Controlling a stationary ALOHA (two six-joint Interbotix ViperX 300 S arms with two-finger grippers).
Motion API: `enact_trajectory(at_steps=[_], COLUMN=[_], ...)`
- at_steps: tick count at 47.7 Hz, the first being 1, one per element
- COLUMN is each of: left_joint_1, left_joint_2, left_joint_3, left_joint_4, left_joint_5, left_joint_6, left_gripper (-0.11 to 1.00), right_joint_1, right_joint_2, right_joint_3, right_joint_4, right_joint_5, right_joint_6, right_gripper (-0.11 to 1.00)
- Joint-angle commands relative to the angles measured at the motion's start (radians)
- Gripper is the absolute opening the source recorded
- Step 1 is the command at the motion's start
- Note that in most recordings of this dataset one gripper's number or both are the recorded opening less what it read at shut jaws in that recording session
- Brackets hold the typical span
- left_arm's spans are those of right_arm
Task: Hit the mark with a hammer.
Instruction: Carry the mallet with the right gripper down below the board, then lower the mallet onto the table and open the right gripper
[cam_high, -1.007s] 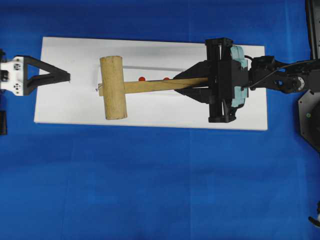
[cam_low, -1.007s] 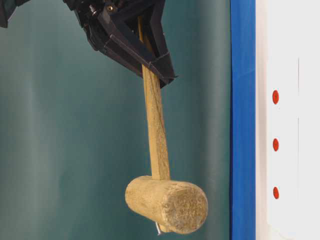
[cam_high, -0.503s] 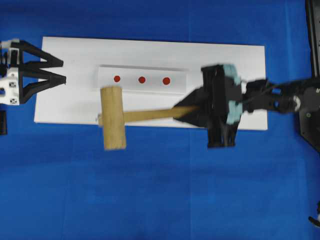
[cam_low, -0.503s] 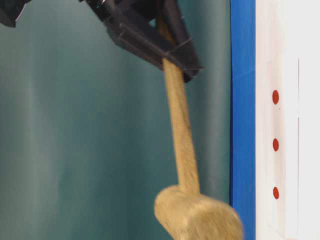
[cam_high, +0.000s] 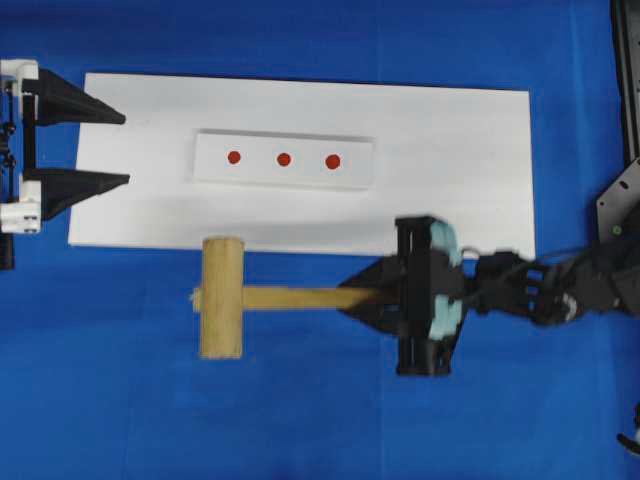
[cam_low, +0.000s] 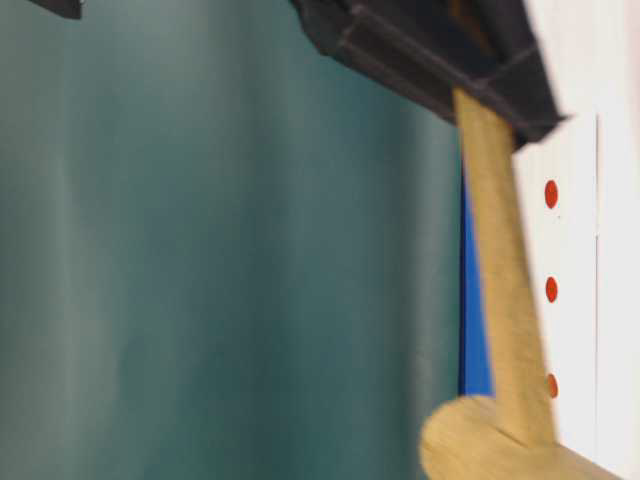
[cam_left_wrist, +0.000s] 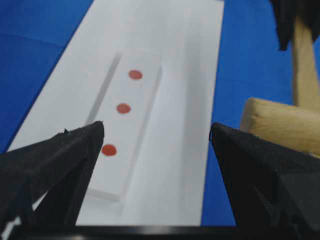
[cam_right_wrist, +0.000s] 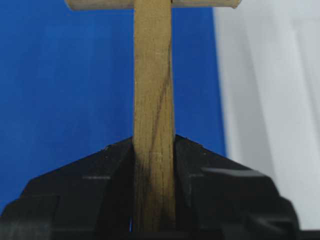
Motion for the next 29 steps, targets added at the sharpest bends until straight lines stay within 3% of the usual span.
enact_trajectory(at_steps=[1, 14, 29], left_joint_1=[0.002, 0.002, 0.002], left_joint_2=[0.003, -0.012, -0.028], left_joint_3=[-0.003, 0.0, 0.006], left_joint_4=[0.002, 0.0, 0.0], left_joint_5=[-0.005, -0.005, -0.005], left_joint_6=[0.032, 0.066, 0.061], left_gripper=[0.82, 0.73, 0.73], right_joint_1=[0.021, 0.051, 0.055], right_joint_2=[0.009, 0.072, 0.149], right_joint_3=[-0.046, -0.083, -0.107], right_joint_4=[0.017, 0.029, 0.029], right_joint_5=[-0.034, -0.037, -0.037], right_joint_6=[0.002, 0.002, 0.005], right_gripper=[0.07, 0.07, 0.07])
